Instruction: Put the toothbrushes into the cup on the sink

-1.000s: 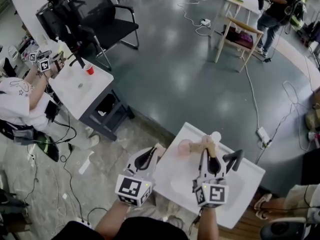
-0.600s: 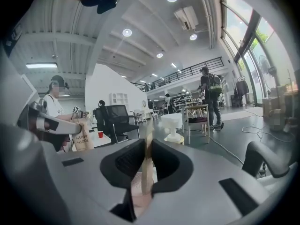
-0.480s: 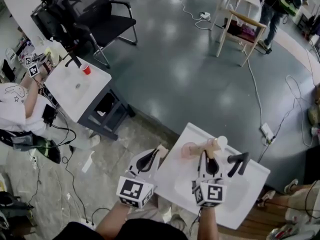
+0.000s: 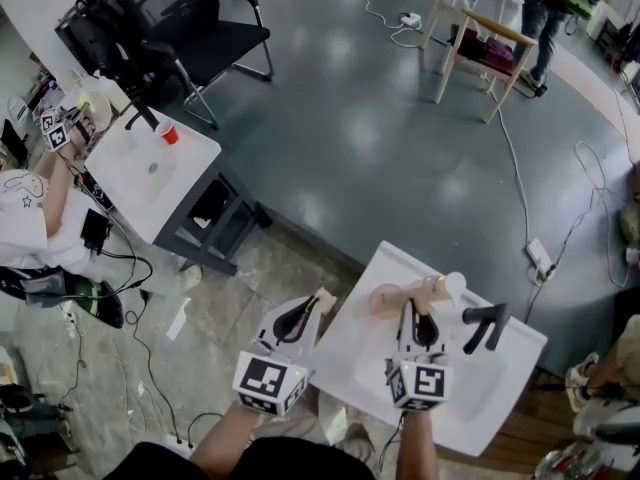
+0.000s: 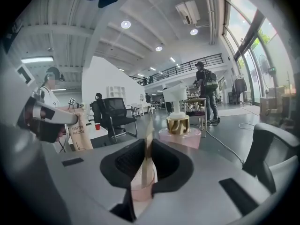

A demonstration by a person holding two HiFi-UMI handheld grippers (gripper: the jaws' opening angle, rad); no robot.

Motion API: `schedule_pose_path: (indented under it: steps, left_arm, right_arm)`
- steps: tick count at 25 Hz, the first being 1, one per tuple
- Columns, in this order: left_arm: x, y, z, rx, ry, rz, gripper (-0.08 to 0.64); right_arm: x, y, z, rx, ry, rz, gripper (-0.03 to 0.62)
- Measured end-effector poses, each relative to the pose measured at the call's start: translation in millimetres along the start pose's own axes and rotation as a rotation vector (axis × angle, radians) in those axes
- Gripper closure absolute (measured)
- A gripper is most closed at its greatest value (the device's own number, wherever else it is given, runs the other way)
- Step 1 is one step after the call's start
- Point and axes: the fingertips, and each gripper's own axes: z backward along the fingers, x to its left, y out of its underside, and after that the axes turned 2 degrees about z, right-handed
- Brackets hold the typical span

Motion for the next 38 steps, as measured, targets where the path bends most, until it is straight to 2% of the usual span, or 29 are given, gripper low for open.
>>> schedule_pose_path:
  steps: [5, 12, 14, 19, 21, 32, 38]
  left_arm:
    - [-1, 4, 1, 0.031, 0.008, 0.020, 0.552]
    - [-2, 2, 4, 0.011, 0.012, 0.008, 0.552]
    - [-2, 2, 5, 0.010, 0.012, 0.008, 0.552]
    - [-3, 2, 9, 0.005, 0.009, 0.007, 0.552]
    - [-4, 2, 10, 0.004, 0.008, 0.007, 0.552]
    - [-16, -8, 18, -0.020, -0.003, -0.001, 0.552]
    - [-31, -19, 34, -0.054, -0.018, -0.006, 0.552]
  right_arm:
    - [0, 8, -1, 0.002, -0.006, -0.005, 0.545]
    - [3, -8, -1, -0.005, 0.009, -0.015, 0.540]
    - [2, 1, 0, 0.012, 0.001, -0.022, 0.534]
    - [5, 0, 1, 0.025, -0.024, -0.035, 0.402]
    - [5, 5, 2, 0.030, -0.030, -0.043, 0.373]
    - [2, -5, 14, 0.025, -0.044, -0.029, 0.368]
    - [7, -24, 35, -0.006, -0.068, -0.002, 0.383]
